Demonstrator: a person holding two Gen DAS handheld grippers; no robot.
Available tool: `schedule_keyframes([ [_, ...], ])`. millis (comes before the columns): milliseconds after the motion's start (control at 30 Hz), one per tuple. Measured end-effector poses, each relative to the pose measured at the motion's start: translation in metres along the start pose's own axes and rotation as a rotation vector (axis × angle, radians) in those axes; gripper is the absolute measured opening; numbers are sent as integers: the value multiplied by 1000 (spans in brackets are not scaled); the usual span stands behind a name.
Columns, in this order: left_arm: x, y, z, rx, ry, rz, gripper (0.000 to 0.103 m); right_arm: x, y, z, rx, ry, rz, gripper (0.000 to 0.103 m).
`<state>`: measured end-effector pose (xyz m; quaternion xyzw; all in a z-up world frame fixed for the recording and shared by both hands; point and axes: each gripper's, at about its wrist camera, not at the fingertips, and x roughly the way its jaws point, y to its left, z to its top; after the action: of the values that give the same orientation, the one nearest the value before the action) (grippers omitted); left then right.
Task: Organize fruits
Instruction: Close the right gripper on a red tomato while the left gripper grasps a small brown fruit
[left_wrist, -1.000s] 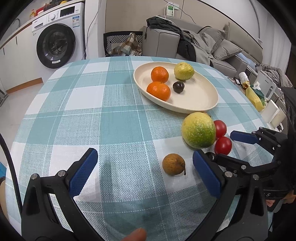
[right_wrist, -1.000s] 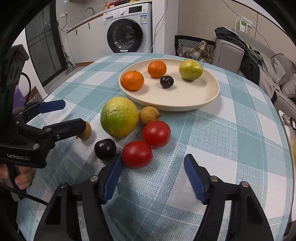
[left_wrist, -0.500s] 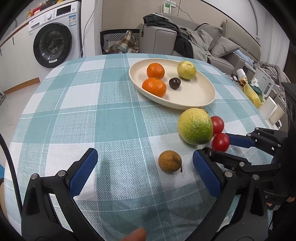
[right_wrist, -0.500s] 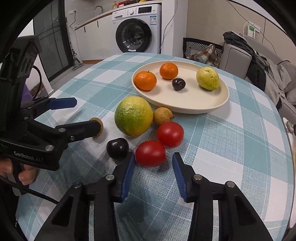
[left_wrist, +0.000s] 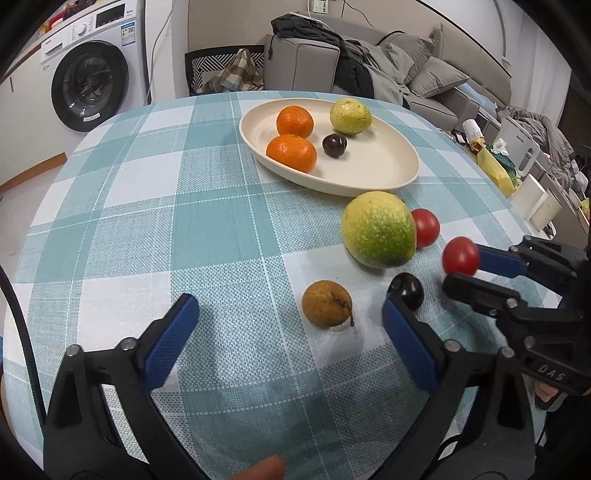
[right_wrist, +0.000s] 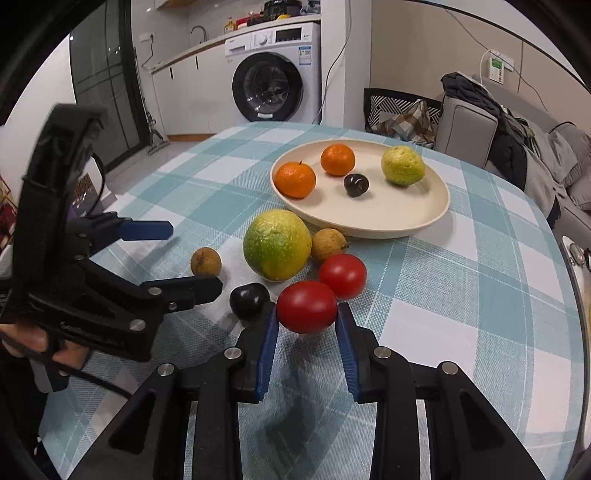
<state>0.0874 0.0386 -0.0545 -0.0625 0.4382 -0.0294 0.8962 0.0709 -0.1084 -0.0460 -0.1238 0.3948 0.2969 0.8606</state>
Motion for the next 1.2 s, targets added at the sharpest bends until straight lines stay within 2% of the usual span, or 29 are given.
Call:
schedule_keyframes([
  [167,-2,-1,-1,20,-3,-23,75,-10,-8,0,32,-28,-16,32],
  [300,-4,-7,-4,69,3,-25,67,-14,-16,2,58,-36,-10,32],
  [333,-4,-7,-4,69,4,-33,60,-14,-18,3,61,-37,-15,32],
  [433,-6,-9,-5,78,5,-64,47,-14,-22,3,76,-36,-13,32],
  [533,-7,-14,-7,99,6,-66,44,-15,-23,4,77,-41,-18,32],
  [600,-7,-16,-7,105,7,-64,37,-15,-23,3,76,-40,-21,32],
  [667,-7,-17,-7,107,6,-71,24,-15,-24,3,77,-37,-22,32],
  [1200,-28,-15,-1,91,-64,-86,24,-20,-26,1,78,-81,-26,32],
])
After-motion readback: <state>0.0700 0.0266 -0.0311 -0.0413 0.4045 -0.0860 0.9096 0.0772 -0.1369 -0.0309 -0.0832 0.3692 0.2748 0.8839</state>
